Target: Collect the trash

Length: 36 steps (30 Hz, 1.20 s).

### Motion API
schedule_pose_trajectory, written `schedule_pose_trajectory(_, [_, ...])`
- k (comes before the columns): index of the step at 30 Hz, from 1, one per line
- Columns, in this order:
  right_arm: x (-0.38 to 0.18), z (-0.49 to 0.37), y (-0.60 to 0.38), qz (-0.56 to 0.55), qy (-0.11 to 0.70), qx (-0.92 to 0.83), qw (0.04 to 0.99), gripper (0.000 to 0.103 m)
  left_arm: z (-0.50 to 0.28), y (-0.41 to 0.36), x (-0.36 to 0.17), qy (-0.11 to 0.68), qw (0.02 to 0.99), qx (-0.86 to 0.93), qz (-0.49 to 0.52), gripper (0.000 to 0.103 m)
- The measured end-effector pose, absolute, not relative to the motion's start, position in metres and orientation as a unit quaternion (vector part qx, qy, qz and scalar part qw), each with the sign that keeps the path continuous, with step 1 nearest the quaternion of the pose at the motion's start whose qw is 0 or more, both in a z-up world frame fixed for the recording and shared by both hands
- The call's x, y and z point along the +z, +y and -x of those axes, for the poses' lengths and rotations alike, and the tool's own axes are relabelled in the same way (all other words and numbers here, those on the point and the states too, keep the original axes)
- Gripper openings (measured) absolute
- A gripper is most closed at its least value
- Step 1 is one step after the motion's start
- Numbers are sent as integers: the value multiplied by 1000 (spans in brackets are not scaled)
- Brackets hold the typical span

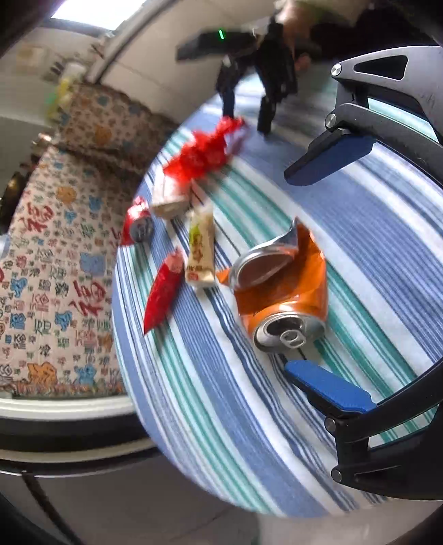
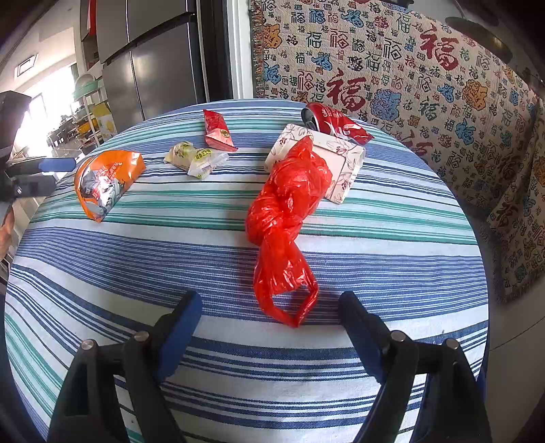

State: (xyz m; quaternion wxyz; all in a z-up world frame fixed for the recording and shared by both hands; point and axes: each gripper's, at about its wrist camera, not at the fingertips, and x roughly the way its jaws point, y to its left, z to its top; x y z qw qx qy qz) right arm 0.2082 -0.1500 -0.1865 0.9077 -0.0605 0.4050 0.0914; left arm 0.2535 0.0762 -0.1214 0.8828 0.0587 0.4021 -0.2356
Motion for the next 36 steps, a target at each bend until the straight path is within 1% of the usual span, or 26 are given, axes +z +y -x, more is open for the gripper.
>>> schedule_pose_trajectory(3, [-186,-208,-150,60,405,92,908,85,-257,52,-130,402,893,-187,-79,102])
schedule_pose_trajectory(8, [-186,-208,-150,60,405,92,908,85,-272,39,-146,423,893,-127,-88,101])
schedule_pose_trajectory(15, [-186,-208,-150,60,405,92,908,85,-281,45,-146,424,898,-106,-55,102])
schedule_pose_trajectory(17, [-186,-208,-150,60,405,92,908,85,-282,44,-151,432,895,-100,-57,100])
schedule_pose_trajectory(18, [-186,-208,-150,60,405,92,908,85,-282,43,-152,434,894,-97,-57,95])
schedule_pose_trajectory(19, [-186,-208,-151,60,405,93,908,85,-281,43,-152,434,894,-97,-58,87])
schedule_pose_trajectory(26, [-183,-210,-163,37,407,96,908,85,-274,46,-154,429,895,-110,-55,86])
schedule_pose_trajectory(31, [-164,-215,-173,-2,367,103,924,85,-267,49,-153,429,895,-112,-49,86])
schedule_pose_trajectory(36, [-157,-239,-156,11,358,112,927,85,-265,49,-154,428,896,-106,-42,86])
